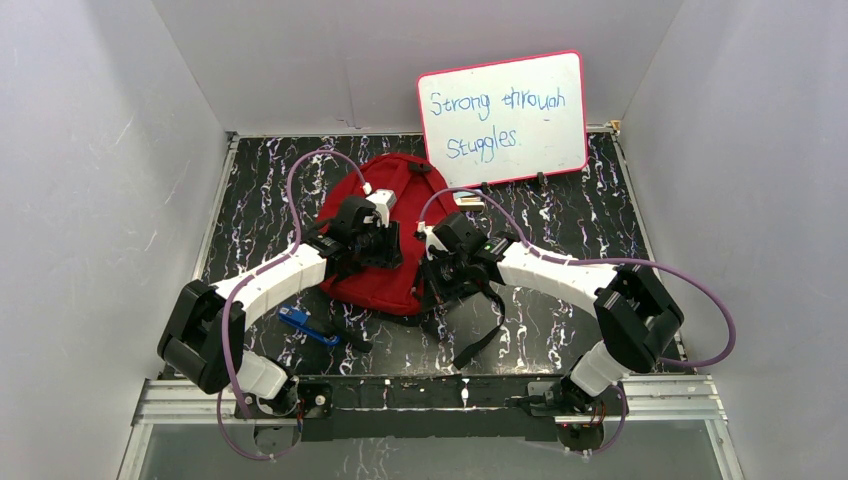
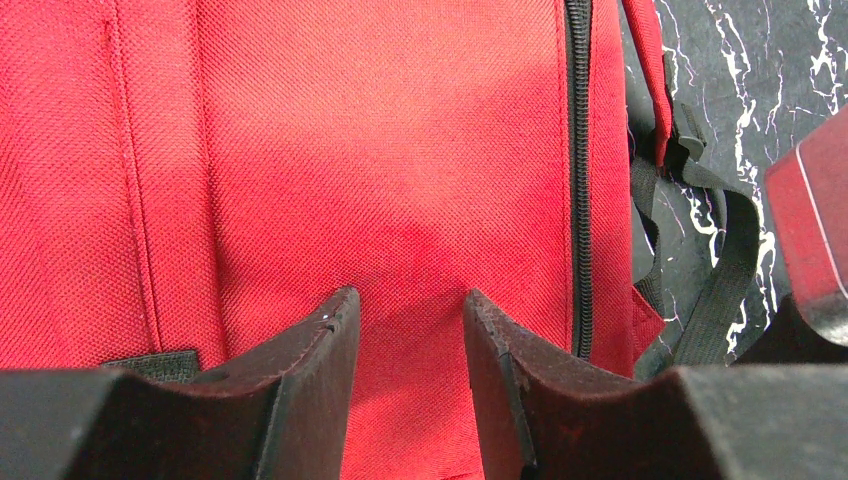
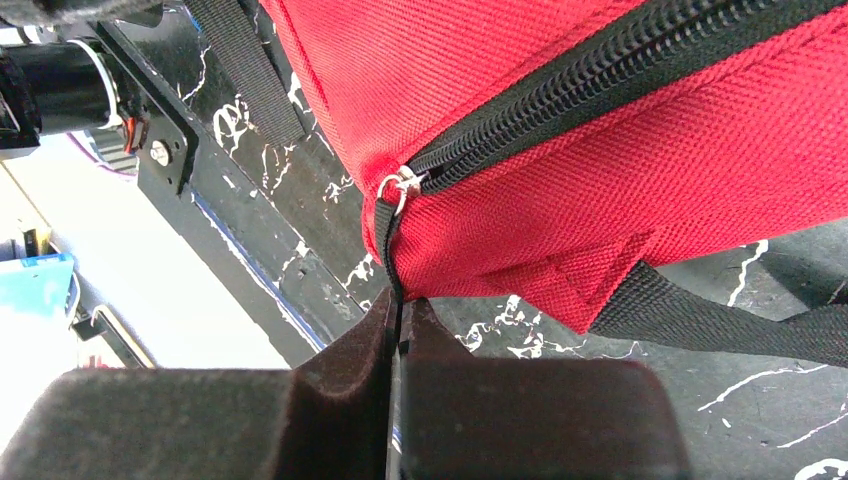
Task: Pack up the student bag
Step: Zip the student bag at the center of the board.
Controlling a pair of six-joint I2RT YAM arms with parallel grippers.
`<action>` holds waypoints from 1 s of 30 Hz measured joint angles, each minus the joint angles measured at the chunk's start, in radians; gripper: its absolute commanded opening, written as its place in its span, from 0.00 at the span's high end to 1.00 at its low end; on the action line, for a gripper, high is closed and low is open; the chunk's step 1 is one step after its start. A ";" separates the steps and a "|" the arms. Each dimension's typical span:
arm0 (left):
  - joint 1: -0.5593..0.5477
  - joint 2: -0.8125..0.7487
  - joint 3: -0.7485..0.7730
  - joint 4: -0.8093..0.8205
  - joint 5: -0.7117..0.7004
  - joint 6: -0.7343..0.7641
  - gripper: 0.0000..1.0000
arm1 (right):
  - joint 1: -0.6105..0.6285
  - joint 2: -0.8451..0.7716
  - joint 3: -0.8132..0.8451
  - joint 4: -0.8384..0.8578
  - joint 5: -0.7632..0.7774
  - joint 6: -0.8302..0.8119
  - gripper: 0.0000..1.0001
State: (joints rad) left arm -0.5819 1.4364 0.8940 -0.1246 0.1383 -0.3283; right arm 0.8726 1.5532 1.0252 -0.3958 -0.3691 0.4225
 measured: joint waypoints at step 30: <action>-0.004 0.003 0.000 0.008 0.001 0.000 0.60 | 0.011 0.000 0.007 -0.013 0.006 0.014 1.00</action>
State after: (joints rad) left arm -0.5861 1.4395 0.8940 -0.1162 0.1394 -0.3279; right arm 0.8841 1.5532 1.0325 -0.4091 -0.3634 0.4362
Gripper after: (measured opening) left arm 0.405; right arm 0.016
